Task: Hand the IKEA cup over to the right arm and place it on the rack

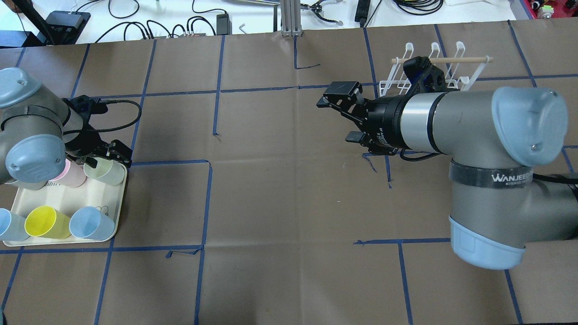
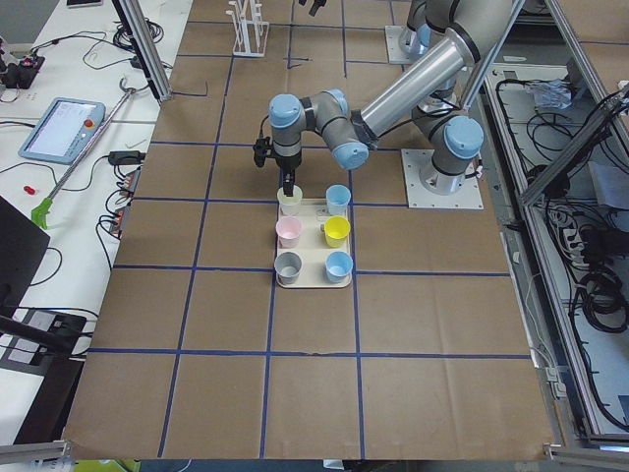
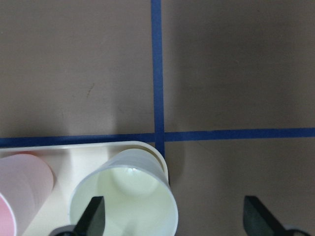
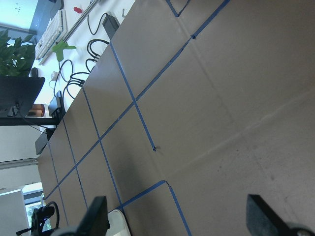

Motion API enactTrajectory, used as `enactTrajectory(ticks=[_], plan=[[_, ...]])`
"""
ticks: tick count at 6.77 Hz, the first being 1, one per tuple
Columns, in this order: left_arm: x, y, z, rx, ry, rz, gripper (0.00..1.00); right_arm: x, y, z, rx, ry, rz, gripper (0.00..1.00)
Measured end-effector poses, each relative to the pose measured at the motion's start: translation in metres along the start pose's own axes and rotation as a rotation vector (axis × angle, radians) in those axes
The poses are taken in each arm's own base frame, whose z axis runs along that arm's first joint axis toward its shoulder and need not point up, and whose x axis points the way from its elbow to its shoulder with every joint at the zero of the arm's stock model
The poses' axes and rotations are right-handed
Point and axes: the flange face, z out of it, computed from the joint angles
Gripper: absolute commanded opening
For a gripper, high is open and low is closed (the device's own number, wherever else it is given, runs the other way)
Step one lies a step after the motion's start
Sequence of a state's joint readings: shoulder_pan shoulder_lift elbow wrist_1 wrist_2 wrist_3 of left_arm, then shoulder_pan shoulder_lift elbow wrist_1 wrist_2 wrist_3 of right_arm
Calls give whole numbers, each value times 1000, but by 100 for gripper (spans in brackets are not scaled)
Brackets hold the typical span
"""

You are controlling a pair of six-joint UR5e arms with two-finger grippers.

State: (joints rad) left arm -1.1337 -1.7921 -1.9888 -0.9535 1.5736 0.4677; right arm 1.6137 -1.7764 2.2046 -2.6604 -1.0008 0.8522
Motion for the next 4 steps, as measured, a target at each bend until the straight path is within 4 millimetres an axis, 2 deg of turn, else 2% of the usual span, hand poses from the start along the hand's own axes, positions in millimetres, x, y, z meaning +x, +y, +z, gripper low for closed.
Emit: enactTrajectory(ticks=[1,2,3,4], plan=[[-1,1,2,-4,0,0,98,4,3,1,11,-22,-10,100],[-2,1,2,-5,0,-1,86,5,5,1,23,-32,-18,99],[-2,1,2,-6,-1,0,66,6,5,1,29,-34,5,95],[-4,1,1,-5,-3,2,42,7,5,1,31,-36,65,89]])
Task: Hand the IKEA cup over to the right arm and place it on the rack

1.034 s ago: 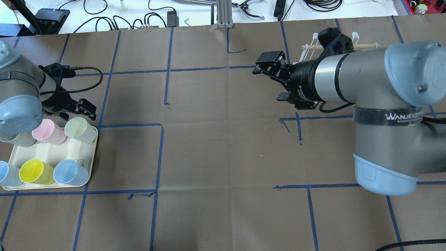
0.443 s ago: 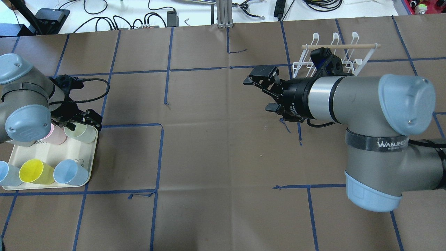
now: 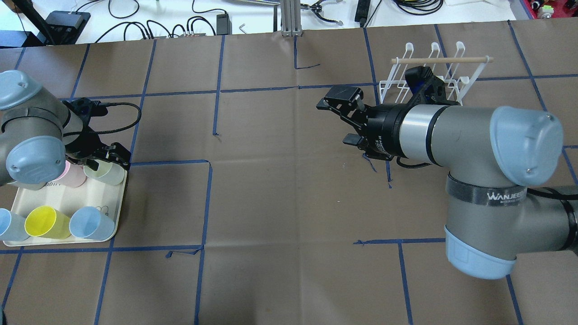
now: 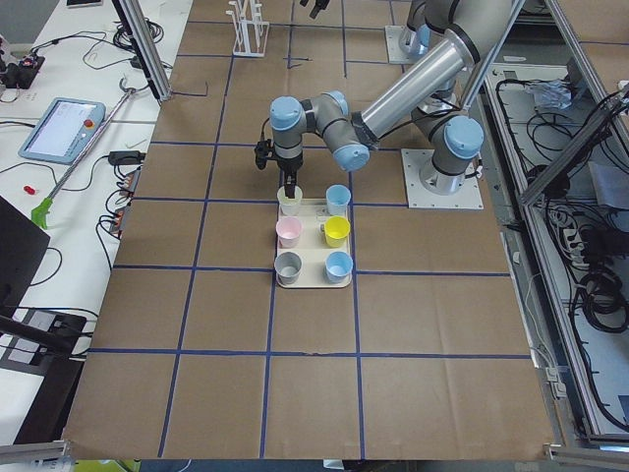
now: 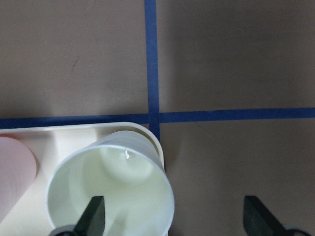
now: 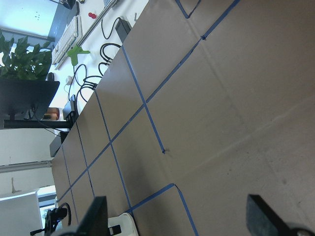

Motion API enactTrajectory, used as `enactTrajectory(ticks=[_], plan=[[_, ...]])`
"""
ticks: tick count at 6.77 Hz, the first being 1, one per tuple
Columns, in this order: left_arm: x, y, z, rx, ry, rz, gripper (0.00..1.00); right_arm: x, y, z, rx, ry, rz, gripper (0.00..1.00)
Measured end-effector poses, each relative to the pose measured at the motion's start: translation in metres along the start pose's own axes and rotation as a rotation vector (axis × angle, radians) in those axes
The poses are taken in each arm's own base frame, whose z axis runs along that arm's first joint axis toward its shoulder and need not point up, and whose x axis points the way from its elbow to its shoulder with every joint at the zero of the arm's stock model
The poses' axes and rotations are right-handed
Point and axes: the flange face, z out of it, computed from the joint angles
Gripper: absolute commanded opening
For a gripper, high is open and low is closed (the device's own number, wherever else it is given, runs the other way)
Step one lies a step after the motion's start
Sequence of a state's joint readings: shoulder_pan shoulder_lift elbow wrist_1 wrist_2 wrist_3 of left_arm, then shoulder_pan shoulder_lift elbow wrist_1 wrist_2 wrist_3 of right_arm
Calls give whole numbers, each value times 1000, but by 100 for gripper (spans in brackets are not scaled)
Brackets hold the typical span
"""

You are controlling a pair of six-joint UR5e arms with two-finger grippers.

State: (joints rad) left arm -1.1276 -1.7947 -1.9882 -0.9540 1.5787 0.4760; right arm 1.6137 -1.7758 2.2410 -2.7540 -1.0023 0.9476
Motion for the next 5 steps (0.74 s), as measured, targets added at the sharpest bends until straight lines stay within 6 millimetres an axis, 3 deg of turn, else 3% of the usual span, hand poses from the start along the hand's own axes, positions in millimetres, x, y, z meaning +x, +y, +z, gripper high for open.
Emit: enactTrajectory(ticks=[2,3,5], plan=[[-2,-2,-3,3,-4,4,9,1,-2,4,4,-2,72,89],[-3,-2,-3,2,-4,4,0,5,-6,12,1,2,82,92],[-4,-3,-5,4,-4,6,0,6,-17,27,43,-62,37,95]])
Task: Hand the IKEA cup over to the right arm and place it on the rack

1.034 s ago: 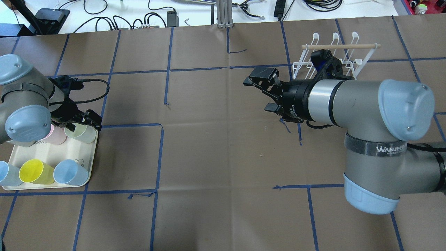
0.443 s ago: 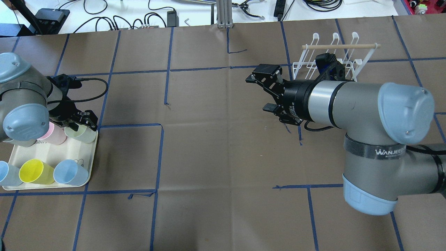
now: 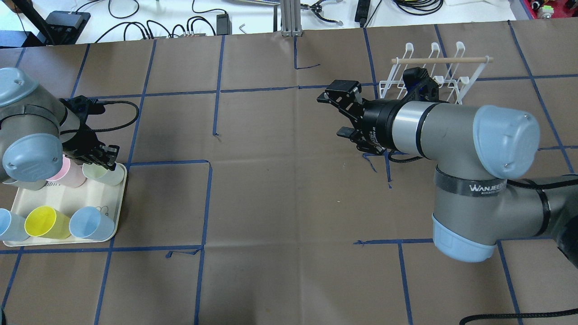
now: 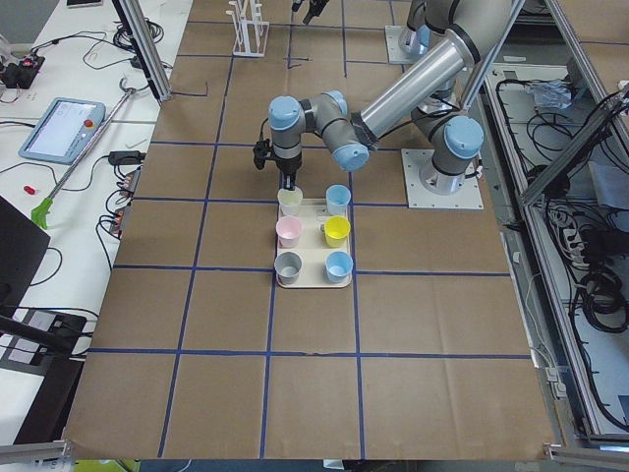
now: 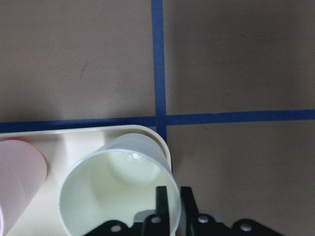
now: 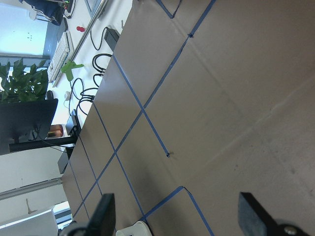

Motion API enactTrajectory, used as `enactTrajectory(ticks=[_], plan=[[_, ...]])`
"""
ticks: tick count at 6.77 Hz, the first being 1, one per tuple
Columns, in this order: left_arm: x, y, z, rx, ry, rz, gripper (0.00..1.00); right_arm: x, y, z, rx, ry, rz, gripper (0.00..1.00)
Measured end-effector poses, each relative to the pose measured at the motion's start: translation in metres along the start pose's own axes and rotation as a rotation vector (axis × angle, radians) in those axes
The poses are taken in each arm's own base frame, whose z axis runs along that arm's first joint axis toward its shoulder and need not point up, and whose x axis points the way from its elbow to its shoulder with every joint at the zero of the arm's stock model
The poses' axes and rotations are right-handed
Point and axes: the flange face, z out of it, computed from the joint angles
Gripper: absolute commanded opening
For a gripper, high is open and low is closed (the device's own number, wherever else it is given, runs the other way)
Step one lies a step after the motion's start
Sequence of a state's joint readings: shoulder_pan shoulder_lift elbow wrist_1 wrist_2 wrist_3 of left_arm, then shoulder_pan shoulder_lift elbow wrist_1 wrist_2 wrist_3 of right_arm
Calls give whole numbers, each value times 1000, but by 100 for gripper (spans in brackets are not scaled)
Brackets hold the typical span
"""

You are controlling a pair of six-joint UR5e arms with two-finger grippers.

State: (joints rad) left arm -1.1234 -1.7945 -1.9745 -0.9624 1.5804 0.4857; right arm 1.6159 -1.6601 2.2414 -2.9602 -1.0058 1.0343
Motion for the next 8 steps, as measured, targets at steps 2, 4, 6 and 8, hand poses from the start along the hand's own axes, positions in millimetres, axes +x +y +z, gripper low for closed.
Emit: enactTrajectory(ticks=[2,4,6,8], plan=[[-6,-6,-25,-3,-35,6,0,-2,1,-1,46,-85,0,95],[-14,-23,-92,-49,-29,11,0,7,15,-10,126,-184,52,98],[-20,-40,-167,-90,-7,16,0,10,29,-14,179,-223,70,100],[-12,-50,-199,-68,16,34,0,19,45,-11,141,-223,209,100]])
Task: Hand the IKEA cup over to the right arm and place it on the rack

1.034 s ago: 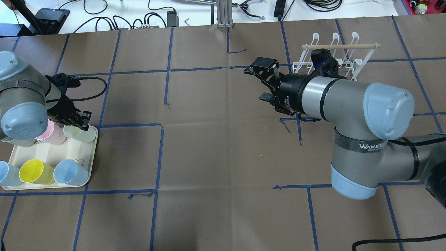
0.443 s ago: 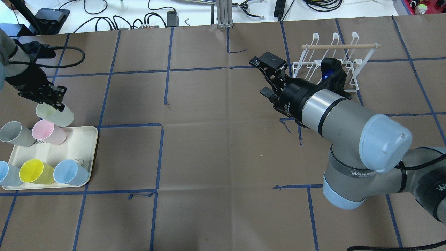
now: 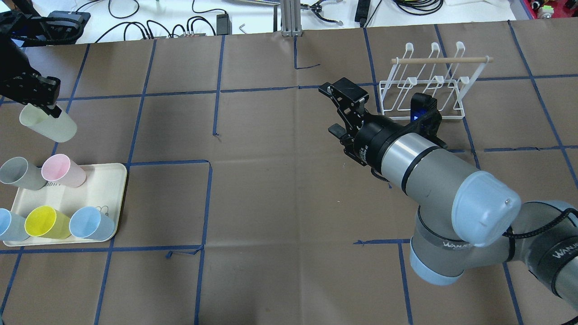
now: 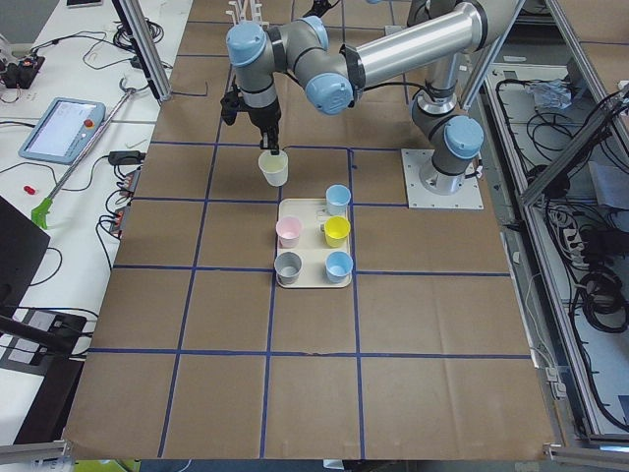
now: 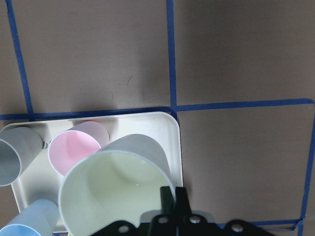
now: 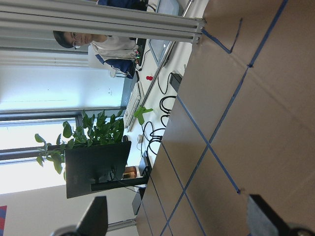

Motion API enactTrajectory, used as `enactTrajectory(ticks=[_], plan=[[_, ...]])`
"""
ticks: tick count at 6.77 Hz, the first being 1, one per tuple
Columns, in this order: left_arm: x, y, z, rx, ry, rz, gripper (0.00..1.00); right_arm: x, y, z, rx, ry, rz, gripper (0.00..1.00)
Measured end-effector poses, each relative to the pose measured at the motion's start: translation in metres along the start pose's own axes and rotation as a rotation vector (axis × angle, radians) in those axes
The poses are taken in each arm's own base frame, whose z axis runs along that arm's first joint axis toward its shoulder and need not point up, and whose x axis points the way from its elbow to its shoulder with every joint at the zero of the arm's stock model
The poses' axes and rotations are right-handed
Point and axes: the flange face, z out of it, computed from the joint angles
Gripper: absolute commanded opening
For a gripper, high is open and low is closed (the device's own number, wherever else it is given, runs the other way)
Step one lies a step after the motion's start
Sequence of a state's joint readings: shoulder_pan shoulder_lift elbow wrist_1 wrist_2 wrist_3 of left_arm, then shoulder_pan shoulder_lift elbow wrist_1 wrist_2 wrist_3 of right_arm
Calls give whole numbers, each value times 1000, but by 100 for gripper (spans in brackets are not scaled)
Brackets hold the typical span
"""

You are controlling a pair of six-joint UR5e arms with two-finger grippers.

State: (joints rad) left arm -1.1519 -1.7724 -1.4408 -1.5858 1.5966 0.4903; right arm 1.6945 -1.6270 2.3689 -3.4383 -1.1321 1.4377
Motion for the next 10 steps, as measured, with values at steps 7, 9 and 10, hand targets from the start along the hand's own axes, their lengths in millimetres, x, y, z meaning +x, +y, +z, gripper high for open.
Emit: enactTrajectory(ticks=[7,9,10], plan=[[182,-44,-13,666,411,348,0,0,1,1,-5,9,33,100],[225,-29,7,885,481,497,2,-1,1,1,-4,7,32,100],[238,-16,30,983,517,563,2,0,1,2,-4,9,33,100]])
